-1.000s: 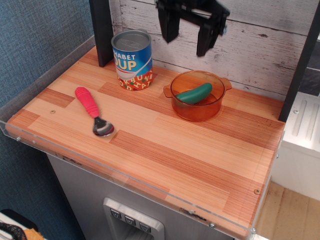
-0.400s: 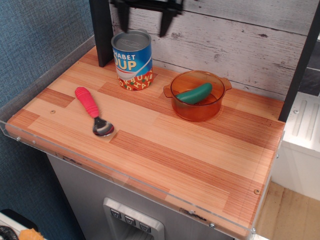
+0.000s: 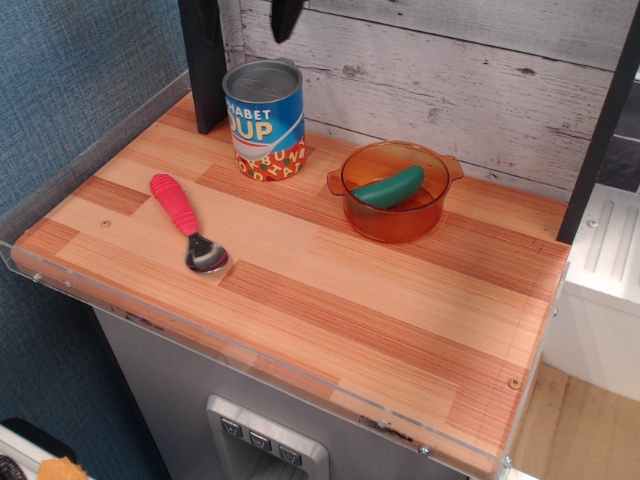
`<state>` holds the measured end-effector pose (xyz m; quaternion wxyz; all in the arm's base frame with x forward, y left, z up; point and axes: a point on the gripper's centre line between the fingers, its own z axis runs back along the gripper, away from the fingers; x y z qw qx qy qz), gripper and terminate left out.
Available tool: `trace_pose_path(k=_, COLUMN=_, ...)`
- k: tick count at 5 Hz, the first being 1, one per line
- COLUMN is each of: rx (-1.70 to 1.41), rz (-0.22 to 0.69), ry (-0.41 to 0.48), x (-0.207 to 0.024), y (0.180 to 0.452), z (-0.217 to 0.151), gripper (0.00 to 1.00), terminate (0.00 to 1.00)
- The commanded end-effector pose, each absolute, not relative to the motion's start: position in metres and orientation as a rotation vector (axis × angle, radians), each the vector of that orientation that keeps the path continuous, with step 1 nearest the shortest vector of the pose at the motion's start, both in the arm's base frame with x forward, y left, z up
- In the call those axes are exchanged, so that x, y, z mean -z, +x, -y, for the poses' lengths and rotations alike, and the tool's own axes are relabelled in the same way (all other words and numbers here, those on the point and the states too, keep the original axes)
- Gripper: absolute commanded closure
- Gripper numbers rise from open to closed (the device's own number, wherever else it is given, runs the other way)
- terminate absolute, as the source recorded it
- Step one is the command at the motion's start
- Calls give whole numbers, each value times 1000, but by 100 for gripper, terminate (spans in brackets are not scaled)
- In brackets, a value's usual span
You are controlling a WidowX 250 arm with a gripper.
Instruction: Move the can to the right of the red utensil.
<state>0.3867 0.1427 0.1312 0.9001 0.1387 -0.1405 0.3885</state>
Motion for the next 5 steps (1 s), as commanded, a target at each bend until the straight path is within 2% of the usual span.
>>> trace_pose_path(k=1, rx=-972, rz=455, ry=321, x=-143, y=390, z=-165, gripper=0, terminate=0)
trace_pose_path(k=2, rx=-1027, rz=484, ry=319, x=-136, y=392, z=-172, gripper=0, terminate=0)
trace_pose_path(k=5, rx=-990, rz=454, ry=289, x=-107, y=403, z=-168, gripper=0, terminate=0)
